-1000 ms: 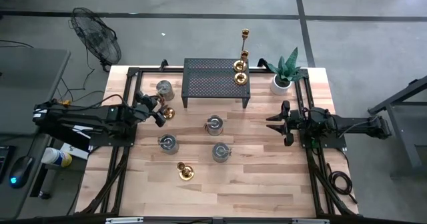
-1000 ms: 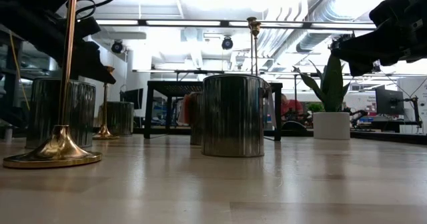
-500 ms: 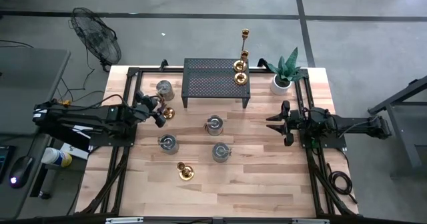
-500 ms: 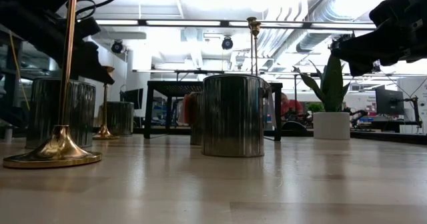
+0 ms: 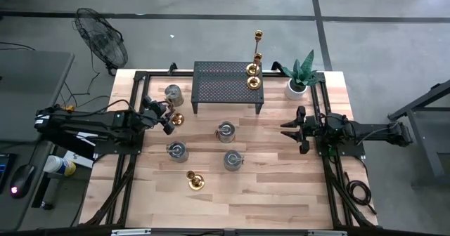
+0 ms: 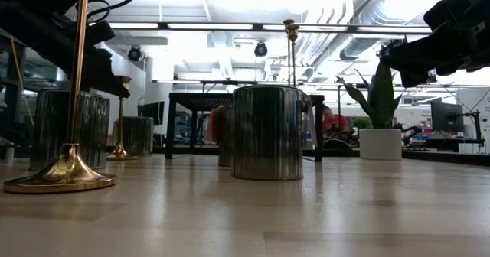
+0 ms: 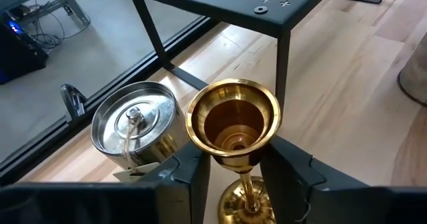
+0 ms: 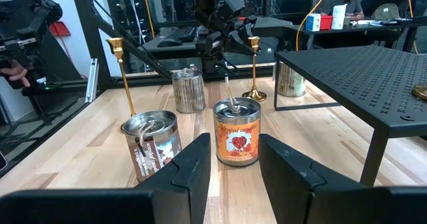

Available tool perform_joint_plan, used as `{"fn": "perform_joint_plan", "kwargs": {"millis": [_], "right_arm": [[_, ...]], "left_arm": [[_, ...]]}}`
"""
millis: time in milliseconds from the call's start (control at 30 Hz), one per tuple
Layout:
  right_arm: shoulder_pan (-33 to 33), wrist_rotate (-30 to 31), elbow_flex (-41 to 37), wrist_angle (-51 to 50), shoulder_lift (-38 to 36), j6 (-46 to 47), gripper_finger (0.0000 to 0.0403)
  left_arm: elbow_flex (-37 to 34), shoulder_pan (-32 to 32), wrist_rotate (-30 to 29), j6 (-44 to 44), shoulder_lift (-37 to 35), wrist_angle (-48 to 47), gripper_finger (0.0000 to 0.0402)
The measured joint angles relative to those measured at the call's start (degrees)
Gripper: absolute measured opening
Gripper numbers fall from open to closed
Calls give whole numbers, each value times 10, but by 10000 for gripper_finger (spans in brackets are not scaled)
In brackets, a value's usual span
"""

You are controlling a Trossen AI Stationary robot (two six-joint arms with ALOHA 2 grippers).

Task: Pick & Place candle stick holders
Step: Put the gold candle holder on the shelf

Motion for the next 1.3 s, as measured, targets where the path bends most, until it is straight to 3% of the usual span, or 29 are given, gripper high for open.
{"fn": "perform_joint_plan", "kwargs": {"millis": [200,567,967,1100,1300], "right_arm": [[0,0,0,0,0,0,117],[0,0,0,0,0,0,117],[0,0,0,0,0,0,117],[0,0,0,0,0,0,117],[0,0,0,0,0,0,117]], "left_arm": [[1,0,0,-2,-7,-5,140],[5,0,0,-4,-53,-30,234],[14,0,1,4,-54,-9,237],[0,0,31,-40,-49,-10,237],[-22,0,20,-75,-49,-13,237]]}}
